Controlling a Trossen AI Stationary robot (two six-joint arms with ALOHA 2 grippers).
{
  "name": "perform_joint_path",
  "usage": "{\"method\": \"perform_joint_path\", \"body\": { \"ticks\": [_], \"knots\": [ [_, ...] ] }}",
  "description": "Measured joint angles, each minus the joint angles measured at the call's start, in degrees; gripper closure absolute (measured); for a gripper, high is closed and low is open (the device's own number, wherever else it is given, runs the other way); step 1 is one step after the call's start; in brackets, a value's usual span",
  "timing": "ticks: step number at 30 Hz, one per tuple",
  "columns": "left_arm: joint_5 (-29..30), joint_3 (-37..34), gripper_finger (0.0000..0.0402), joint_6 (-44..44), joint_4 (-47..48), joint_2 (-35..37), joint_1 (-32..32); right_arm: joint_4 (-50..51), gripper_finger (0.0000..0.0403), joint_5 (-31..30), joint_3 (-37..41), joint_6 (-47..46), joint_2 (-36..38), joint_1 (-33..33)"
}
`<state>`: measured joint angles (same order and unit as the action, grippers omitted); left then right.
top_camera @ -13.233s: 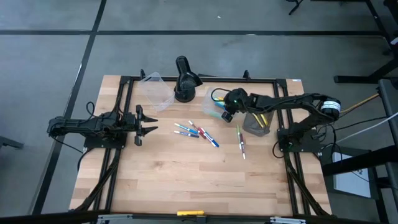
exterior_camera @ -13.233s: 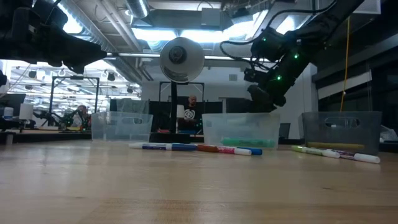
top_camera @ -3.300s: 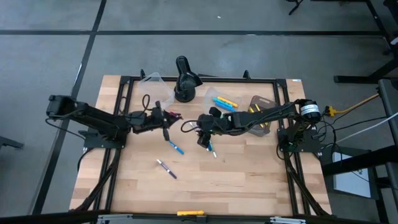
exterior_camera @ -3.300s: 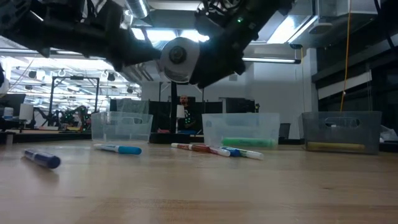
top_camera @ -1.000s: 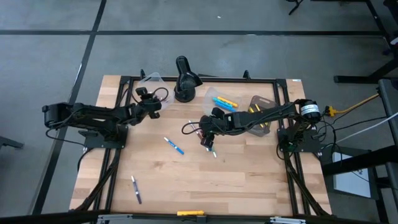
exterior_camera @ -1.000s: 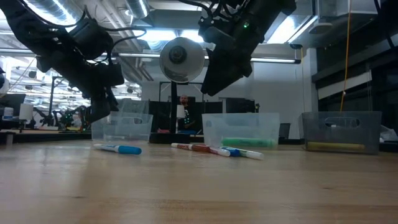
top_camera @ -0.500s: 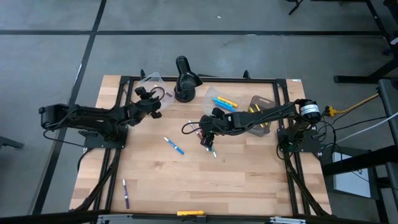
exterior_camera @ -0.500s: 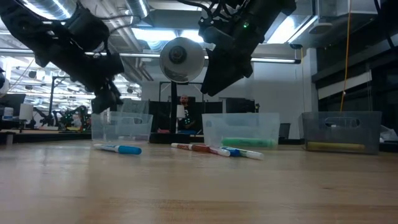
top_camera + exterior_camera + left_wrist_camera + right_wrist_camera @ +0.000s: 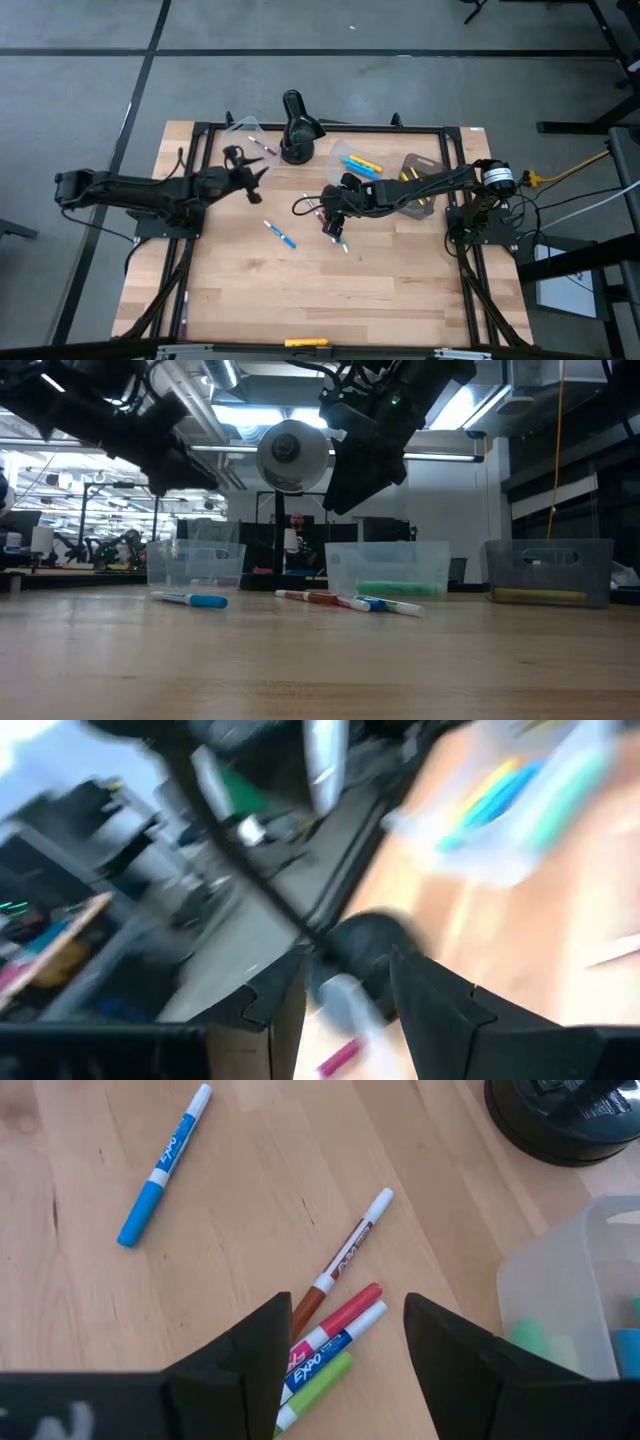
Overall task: Pick & Place Markers
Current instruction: Put the light blue marker in the left transparent bin
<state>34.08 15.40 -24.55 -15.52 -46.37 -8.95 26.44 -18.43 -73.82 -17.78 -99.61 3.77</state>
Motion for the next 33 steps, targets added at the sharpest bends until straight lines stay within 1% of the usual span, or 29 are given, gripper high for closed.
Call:
{"method": "perform_joint_path", "body": {
  "ticks": [3,10,16,19,22,28,33],
  "knots": [
    [-5.69,0.0,0.026,3.16,0.09,1.17,1.73,0.0,0.0209,0.01,0.0,0.0,-0.02,0.0],
    [-21.67,0.0,0.0261,9.37,2.24,1.82,5.58,0.0,0.0209,-0.01,0.0,0.13,-0.02,0.0],
    [-30.91,0.0,0.0261,17.87,6.13,1.72,9.16,0.0,0.0209,0.0,0.0,0.11,-0.03,0.0],
    [-32.03,0.0,0.0261,20.03,8.13,0.72,11.27,-0.08,0.0209,0.01,0.0,0.11,-0.04,0.0],
    [-31.15,0.0,0.0261,20.8,9.41,-1.79,13.41,-0.87,0.0209,0.01,0.0,0.09,-0.04,0.0],
    [-28.23,1.09,0.0261,19.27,9.71,-9.57,16.53,-1.79,0.0209,0.01,0.0,-0.01,-0.04,0.0],
    [-27.99,4.36,0.0261,16.9,10.3,-16.8,17.62,-1.79,0.0209,0.01,0.0,-0.24,-0.04,0.0]
  ]
}}
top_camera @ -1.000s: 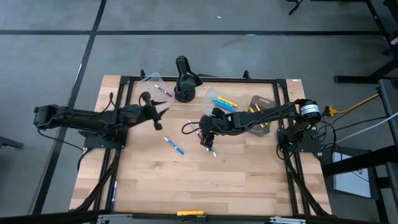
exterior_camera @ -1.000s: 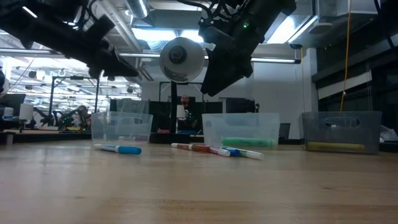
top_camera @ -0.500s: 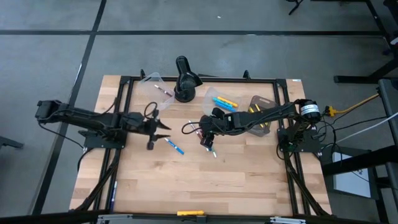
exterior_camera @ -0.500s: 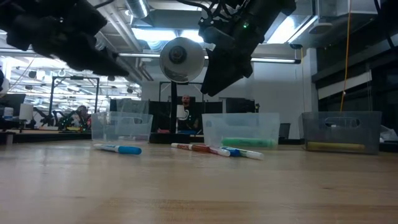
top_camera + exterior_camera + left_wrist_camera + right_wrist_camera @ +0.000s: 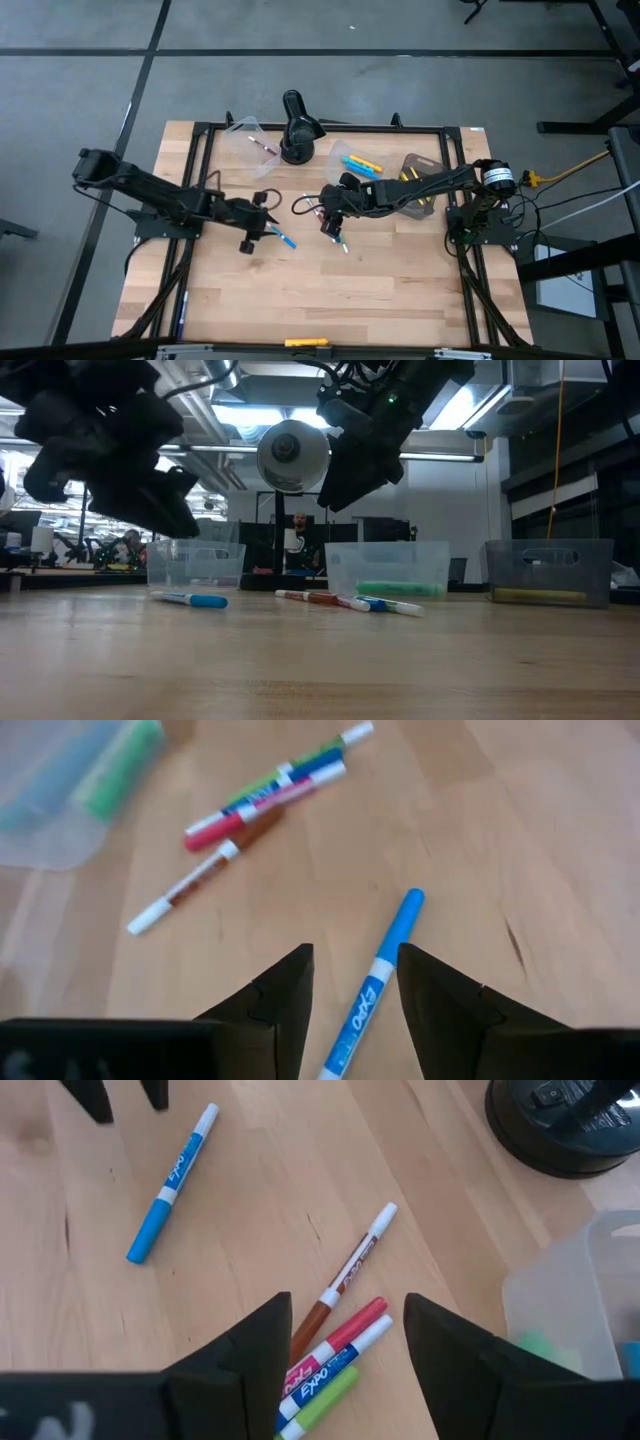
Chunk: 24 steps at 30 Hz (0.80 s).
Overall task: Pick & Place Markers
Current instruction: Put the light blue marker in the left transparent bin
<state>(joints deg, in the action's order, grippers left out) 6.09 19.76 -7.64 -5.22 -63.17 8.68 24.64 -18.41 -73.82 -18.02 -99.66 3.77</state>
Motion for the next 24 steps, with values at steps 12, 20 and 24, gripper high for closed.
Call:
{"method": "perform_joint_path", "body": {
  "ticks": [12,20,24],
  "knots": [
    [0.43,3.46,0.0261,-3.18,2.49,-14.62,0.3,0.02,0.0209,0.46,0.0,-0.02,0.0,0.52],
    [0.37,3.66,0.0261,-3.09,1.97,-17.51,0.23,0.04,0.0209,0.48,0.0,0.0,0.0,1.4],
    [0.06,3.64,0.0273,-2.53,2.05,-17.51,0.23,0.04,0.0209,0.48,0.0,0.0,0.0,1.46]
  ]
}}
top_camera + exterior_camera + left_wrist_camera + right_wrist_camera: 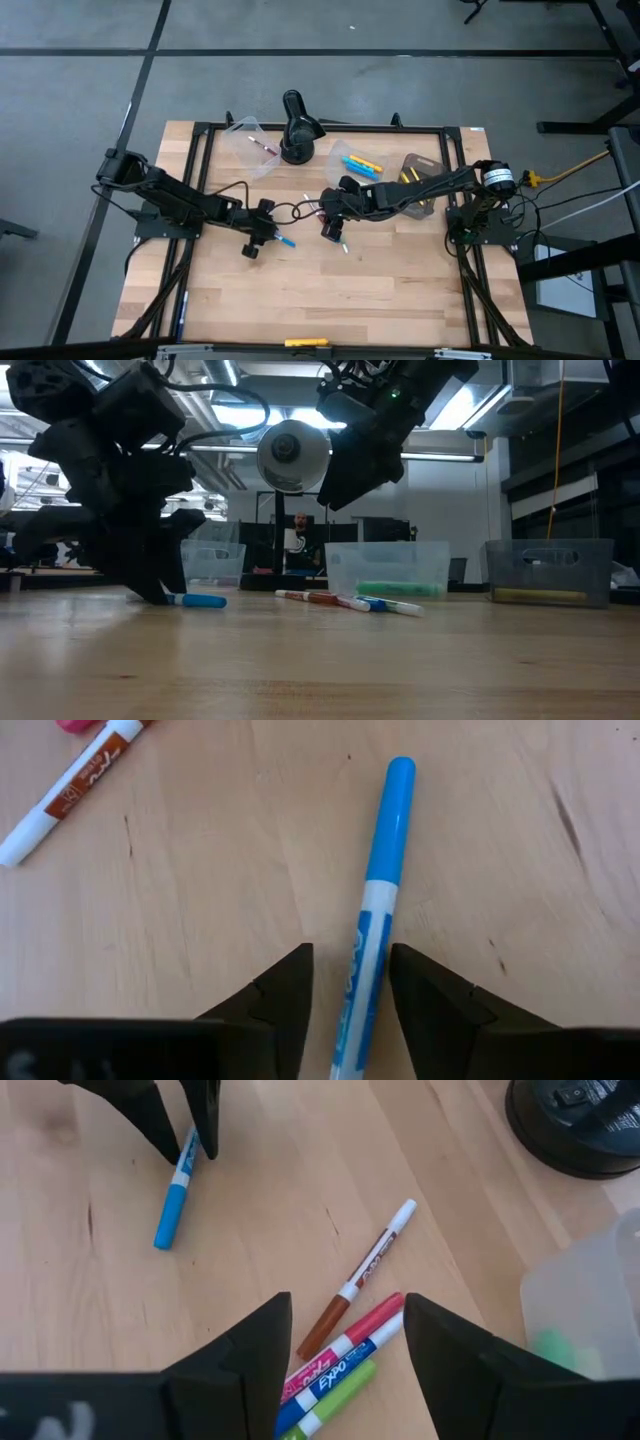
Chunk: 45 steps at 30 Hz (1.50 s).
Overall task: Pick & Place Markers
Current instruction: Put the light blue marker in the left transparent bin
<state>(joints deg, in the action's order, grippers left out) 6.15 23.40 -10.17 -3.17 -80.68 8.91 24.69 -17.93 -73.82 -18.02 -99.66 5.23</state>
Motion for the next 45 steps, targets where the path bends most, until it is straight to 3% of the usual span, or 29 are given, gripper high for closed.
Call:
{"method": "perform_joint_path", "body": {
  "ticks": [8,12,18,24,27,35,45],
  "knots": [
    [-1.89,-0.08,0.0376,3.88,0.25,-0.07,0.0,0.02,0.0209,0.16,0.0,0.28,0.0,0.0],
    [-1.98,-0.07,0.038,7.47,0.08,0.05,0.0,0.02,0.0209,0.47,0.0,-0.1,0.0,0.0],
    [-1.07,-0.42,0.038,11.68,1.32,2.67,0.0,3.75,0.0209,9.71,0.0,-0.92,0.0,0.01],
    [1.9,-2.09,0.038,16.18,0.79,7.68,0.12,4.08,0.0209,5.72,3.26,0.62,0.89,2.47],
    [3.67,-3.33,0.038,18.4,0.05,10.55,0.73,-3.41,0.0209,5.86,10.21,0.05,4.3,3.74],
    [8.32,-5.37,0.0381,21.98,-2.28,16.07,1.68,-31.91,0.0209,13.5,31.52,-1.57,19.24,4.17],
    [18.92,-7.06,0.0381,24.45,-2.82,22.54,1.66,-57.42,0.0209,14.08,53.32,-0.39,34.49,5.78]
  ]
}}
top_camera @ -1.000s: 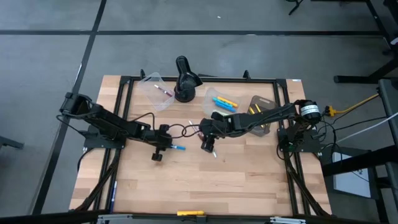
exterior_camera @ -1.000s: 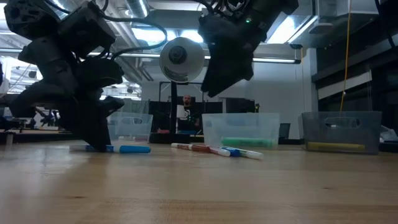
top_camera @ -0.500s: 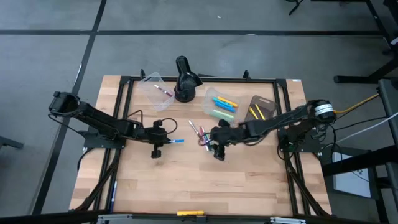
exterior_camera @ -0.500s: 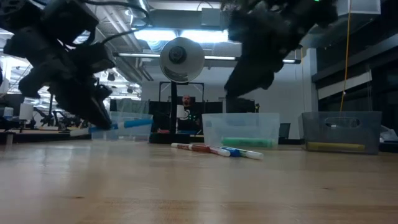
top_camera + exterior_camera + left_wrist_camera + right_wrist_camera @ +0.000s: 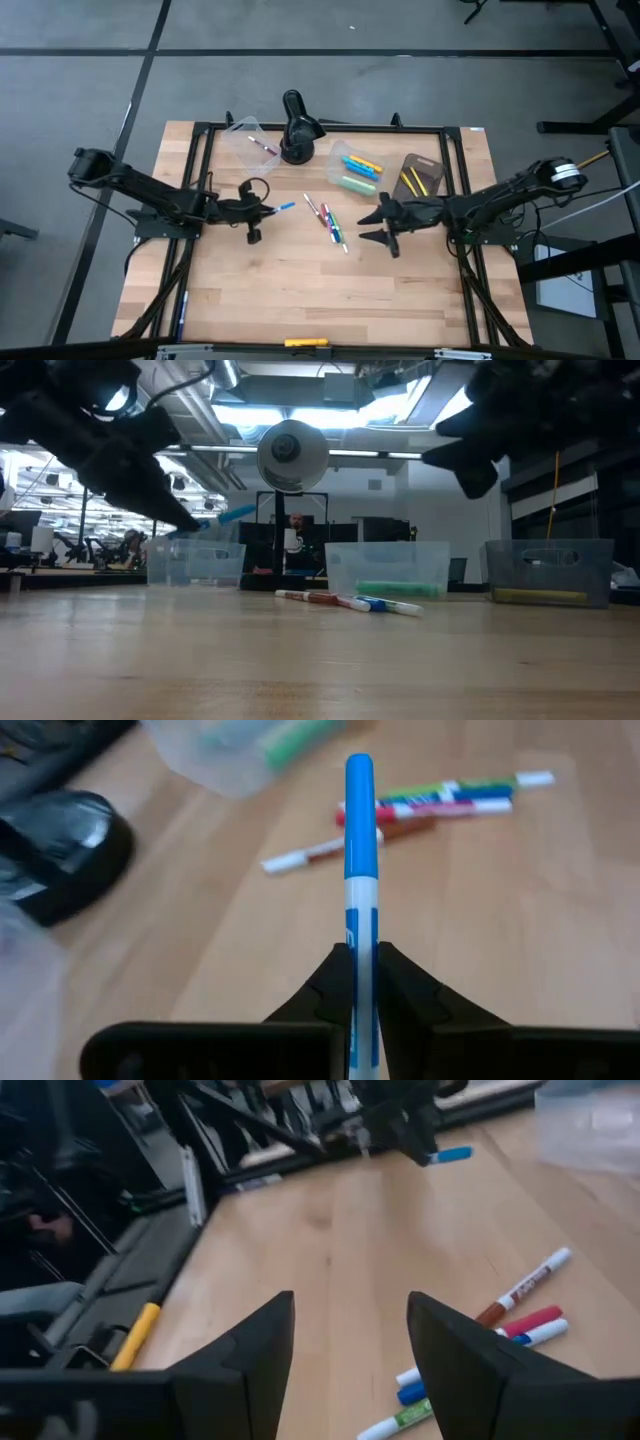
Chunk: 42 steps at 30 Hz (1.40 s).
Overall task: Pick & Place Markers
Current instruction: Put the light blue marker in the left transparent bin
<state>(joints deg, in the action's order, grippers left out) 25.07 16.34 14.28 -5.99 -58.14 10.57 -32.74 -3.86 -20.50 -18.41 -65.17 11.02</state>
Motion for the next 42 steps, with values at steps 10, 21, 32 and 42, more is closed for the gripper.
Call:
{"method": "perform_joint_path", "body": {
  "ticks": [10,21,32,42],
  "knots": [
    [8.68,-0.04,0.0381,1.07,0.19,7.9,-0.06,-13.47,0.0209,0.06,13.14,3.81,8.98,0.18],
    [13.49,-0.04,0.0381,2.45,2.46,14.94,-4.71,-11.34,0.0209,1.05,20.25,9.28,21.04,0.16],
    [12.63,0.07,0.0381,2.58,4.76,18.03,-12.28,-10.65,0.0209,7.82,20.19,20.07,27.19,0.06],
    [6.29,3.32,0.0381,2.3,12.03,18.55,-21.16,-14.99,0.0209,17.56,20.19,25.18,28.63,-2.72]
  ]
}}
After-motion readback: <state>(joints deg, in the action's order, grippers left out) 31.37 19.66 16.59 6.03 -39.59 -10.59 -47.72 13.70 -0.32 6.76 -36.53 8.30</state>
